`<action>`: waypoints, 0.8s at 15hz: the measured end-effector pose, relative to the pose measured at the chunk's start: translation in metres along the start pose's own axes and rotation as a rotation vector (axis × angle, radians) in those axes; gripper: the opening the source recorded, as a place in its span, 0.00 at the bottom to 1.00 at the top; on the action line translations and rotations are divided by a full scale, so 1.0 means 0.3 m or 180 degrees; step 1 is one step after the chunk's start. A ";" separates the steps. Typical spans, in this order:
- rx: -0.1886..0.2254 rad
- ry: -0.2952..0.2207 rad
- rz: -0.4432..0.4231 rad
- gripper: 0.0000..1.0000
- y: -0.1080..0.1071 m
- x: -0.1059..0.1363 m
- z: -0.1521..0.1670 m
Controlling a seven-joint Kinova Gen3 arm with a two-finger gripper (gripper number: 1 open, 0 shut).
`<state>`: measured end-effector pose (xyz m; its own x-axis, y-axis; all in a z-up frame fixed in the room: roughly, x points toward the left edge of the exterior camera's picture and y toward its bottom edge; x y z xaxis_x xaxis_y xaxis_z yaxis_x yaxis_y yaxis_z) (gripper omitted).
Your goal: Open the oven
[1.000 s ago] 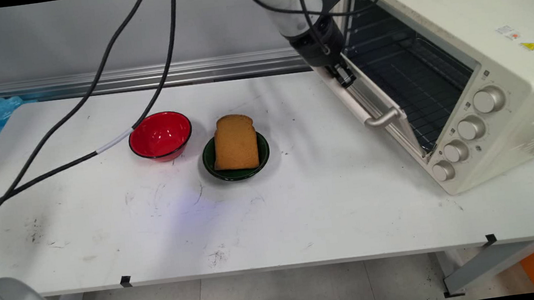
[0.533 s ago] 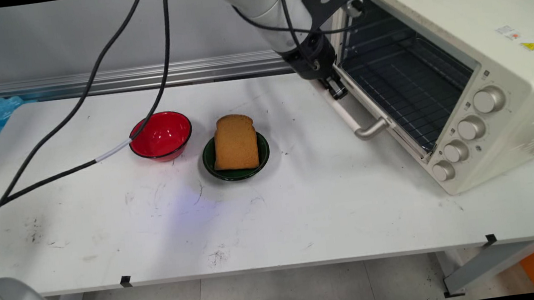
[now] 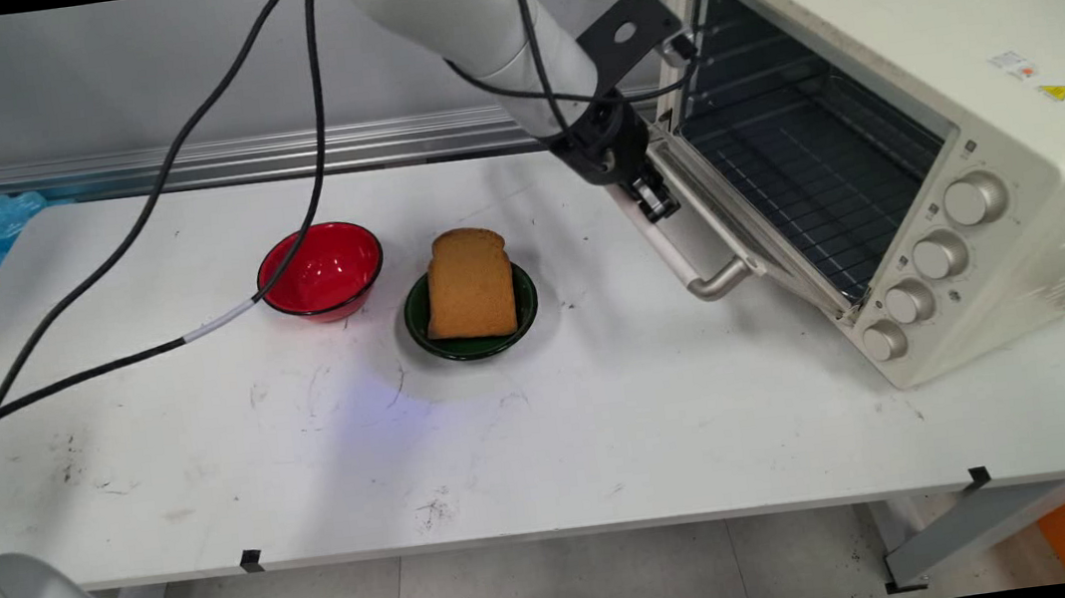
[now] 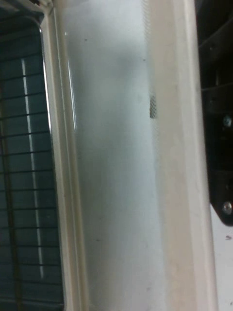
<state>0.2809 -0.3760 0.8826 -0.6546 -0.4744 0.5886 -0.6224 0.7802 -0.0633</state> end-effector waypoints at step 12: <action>-0.0107 0.0114 -0.0139 0.00 -0.011 -0.152 0.034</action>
<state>0.3084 -0.3613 0.8477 -0.6108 -0.4940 0.6188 -0.6349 0.7725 -0.0100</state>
